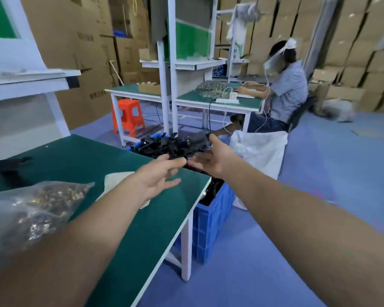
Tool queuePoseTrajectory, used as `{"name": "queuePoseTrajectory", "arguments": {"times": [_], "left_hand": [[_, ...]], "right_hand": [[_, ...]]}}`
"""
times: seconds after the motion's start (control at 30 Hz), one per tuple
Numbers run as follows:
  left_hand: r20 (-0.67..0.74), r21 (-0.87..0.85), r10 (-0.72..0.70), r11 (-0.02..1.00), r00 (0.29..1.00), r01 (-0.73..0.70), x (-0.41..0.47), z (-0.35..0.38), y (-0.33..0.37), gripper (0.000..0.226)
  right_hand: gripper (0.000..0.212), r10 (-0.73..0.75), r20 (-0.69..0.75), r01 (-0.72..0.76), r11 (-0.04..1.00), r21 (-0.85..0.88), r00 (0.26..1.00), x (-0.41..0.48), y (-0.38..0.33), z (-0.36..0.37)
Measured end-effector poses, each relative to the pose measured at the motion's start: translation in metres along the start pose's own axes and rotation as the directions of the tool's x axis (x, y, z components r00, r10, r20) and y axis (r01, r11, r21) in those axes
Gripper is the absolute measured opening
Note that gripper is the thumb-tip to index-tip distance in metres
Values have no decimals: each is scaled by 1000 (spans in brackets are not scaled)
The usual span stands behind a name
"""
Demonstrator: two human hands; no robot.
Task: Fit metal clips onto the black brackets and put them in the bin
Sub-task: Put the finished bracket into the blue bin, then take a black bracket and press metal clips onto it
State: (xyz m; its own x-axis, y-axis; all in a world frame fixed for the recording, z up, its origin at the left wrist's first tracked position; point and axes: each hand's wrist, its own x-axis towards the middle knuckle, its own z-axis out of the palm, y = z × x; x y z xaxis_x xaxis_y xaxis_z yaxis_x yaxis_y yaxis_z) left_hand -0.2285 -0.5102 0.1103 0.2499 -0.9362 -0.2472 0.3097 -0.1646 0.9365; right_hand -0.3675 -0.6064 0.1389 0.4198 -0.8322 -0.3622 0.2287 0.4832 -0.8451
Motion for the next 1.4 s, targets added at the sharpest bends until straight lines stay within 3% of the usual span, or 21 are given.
{"name": "queuePoseTrajectory", "arguments": {"times": [0.07,0.13,0.2,0.27,0.4,0.6,0.67,0.73,0.83,0.9,0.97,1.03,1.1,1.2,1.3,1.4], "left_hand": [[-32,144,10,990,999,-6,-6,-8,4,71],[6,322,81,943,997,-78,-21,-25,8,55],[80,575,217,787,973,-223,-38,-50,14,45],[44,753,340,607,939,-255,-55,-71,14,40],[-205,800,539,574,817,-178,-87,-98,4,41],[-306,741,670,613,677,-273,-152,-135,4,36],[-317,814,769,521,555,-258,-187,-155,2,37],[-254,922,867,351,428,-163,-220,-173,-1,32],[-159,979,928,193,336,-70,-270,-206,-22,25],[-226,974,926,219,301,56,-303,-242,-42,24],[-413,903,870,351,270,249,-333,-280,-63,26],[-633,753,725,493,271,436,-354,-314,-80,27],[-755,631,602,558,261,539,-370,-338,-96,27],[-786,611,521,571,333,548,-380,-357,-116,44],[-752,656,494,492,436,573,-375,-371,-122,60],[-717,694,533,492,448,526,-373,-384,-121,54]], "right_hand": [[56,38,-49,-48,975,-217,998,23,2,8],[53,-9,-60,-18,901,-433,998,26,33,18],[37,-87,24,89,894,-439,996,18,68,41],[29,-135,118,170,916,-364,984,2,97,70],[33,-143,237,221,912,-345,961,-33,138,118],[30,-163,398,317,877,-361,903,-89,154,173],[35,-148,506,349,877,-330,850,-114,165,196],[39,-143,573,339,907,-252,807,-136,179,212],[38,-67,675,285,933,-218,734,-165,211,234],[36,10,726,254,934,-253,688,-182,241,254],[30,73,739,233,924,-303,669,-192,267,273],[25,129,738,235,900,-367,662,-193,286,293],[26,175,736,272,853,-444,654,-186,302,314],[34,216,734,385,738,-554,643,-171,321,350],[51,231,725,486,607,-628,648,-157,334,389],[60,230,743,628,413,-659,629,-147,351,426]]}}
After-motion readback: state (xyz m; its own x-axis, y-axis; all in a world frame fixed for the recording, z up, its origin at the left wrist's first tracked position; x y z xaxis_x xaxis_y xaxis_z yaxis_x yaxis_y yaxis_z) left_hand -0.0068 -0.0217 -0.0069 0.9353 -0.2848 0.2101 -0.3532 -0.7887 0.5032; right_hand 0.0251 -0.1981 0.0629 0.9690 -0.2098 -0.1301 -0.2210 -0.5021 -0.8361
